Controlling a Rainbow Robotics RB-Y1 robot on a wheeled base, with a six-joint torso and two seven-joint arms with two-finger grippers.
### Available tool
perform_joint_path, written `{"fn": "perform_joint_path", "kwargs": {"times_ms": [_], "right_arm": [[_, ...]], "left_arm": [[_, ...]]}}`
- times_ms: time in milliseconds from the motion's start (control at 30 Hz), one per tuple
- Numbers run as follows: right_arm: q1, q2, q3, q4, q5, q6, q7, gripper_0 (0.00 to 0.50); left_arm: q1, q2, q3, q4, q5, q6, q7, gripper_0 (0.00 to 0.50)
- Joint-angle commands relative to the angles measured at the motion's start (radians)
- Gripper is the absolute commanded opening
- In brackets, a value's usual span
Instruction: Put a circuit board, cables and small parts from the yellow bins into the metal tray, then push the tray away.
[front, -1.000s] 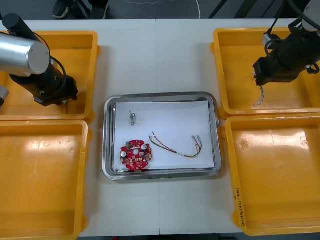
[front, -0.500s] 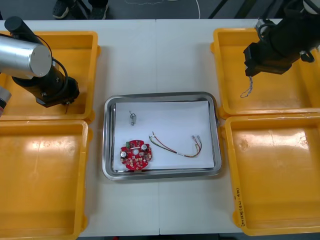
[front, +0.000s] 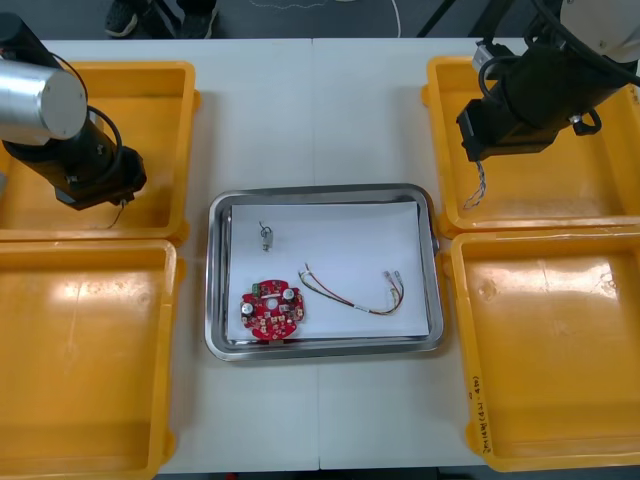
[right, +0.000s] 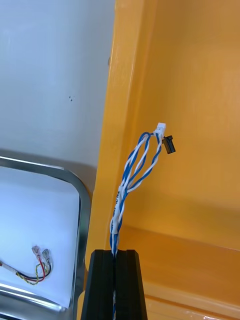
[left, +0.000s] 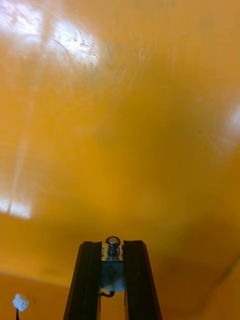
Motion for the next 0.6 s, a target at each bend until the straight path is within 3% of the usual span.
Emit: {"fn": "perform_joint_path", "kwargs": {"times_ms": [33,200,400,600], "right_arm": [[0.044,-0.022,-0.003,-0.094,0.015,0.016,-0.041,0.000],[0.088,-0.022,0.055,-0.207,0.046,0.016,-0.029,0.000],[0.091,-0.004,0.147,-0.303,0.094,0.011,-0.017,0.000],[0.091,0.032,0.197,-0.355,0.135,-0.006,0.074,0.000]], "left_arm": [[-0.021,-0.005,0.104,-0.123,-0.026,0.091,-0.025,0.000],[-0.027,-0.005,0.191,-0.252,-0.024,0.215,-0.019,0.000],[-0.075,-0.005,0.217,-0.309,-0.012,0.347,0.006,0.000],[-0.127,-0.005,0.201,-0.310,0.008,0.353,0.035,0.000]]}}
